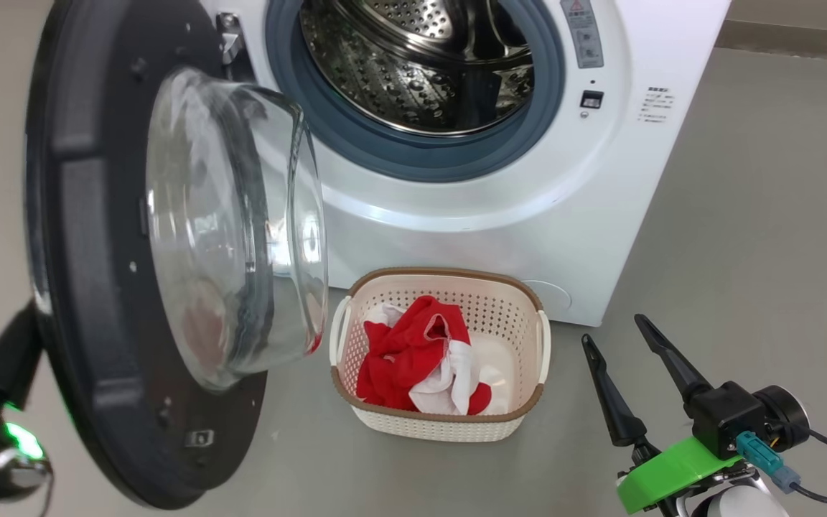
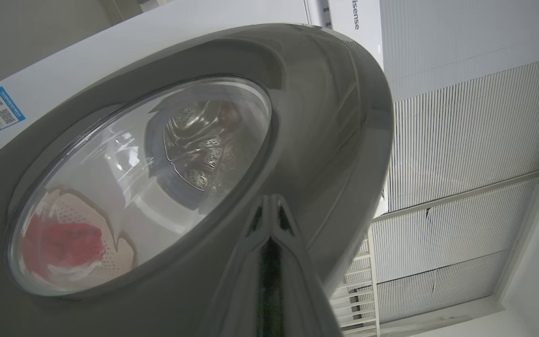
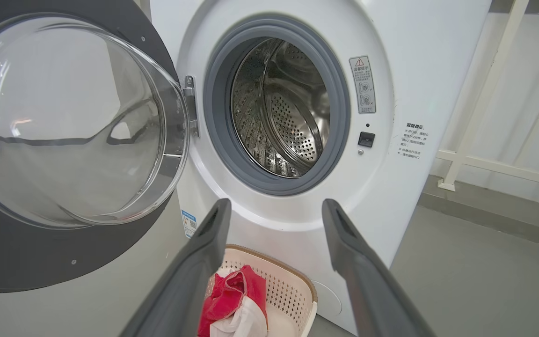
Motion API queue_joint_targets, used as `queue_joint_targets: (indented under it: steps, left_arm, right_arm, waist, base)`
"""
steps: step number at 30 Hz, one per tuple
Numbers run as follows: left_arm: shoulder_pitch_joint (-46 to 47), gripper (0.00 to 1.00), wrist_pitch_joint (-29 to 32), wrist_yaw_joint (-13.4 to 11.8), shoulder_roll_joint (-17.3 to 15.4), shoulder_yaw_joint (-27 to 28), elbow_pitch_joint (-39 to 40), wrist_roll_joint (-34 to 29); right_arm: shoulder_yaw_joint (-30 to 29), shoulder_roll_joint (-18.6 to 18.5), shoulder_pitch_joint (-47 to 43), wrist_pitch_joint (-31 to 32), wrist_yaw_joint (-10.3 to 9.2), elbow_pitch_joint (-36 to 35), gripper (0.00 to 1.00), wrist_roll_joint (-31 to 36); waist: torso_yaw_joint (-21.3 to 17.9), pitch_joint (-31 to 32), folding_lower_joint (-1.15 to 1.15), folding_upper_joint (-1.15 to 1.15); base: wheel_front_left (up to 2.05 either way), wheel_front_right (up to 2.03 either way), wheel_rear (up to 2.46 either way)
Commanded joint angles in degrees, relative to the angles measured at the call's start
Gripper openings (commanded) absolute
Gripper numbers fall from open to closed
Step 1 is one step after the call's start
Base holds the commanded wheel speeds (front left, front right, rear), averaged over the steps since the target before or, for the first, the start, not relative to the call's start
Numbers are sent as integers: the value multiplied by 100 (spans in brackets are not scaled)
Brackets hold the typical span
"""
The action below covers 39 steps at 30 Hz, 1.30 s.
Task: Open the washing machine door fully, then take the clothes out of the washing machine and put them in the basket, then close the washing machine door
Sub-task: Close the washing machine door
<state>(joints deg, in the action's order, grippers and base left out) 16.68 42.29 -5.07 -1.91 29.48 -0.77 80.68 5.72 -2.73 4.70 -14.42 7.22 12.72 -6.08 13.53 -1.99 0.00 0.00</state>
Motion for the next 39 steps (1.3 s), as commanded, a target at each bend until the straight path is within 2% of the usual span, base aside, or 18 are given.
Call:
queue_joint_targets:
  steps: [1, 11, 17, 39]
  left_arm:
    - [-50, 0, 11, -8, -101, -2, 193, 99]
    - [-570, 0, -599, 2, -98, -799, 700, 728]
    - [-735, 0, -840, -18, -98, -1179, 978, 826]
    - [-783, 0, -1411, 101, -97, -1702, 1235, 958]
  right_arm:
    - [123, -15, 121, -57, 26, -160, 100, -39]
    - [75, -15, 121, -57, 26, -220, 100, -50]
    - [66, -15, 164, -58, 26, -245, 100, -60]
    - [59, -15, 374, -58, 26, -306, 100, -115]
  waist:
    - [-47, 14, 0, 0]
    - [-245, -51, 0, 0]
    - [-374, -152, 0, 0]
    - [-882, -476, 0, 0]
  base:
    - [0, 0, 0]
    - [0, 0, 0]
    - [0, 0, 0]
    - [0, 0, 0]
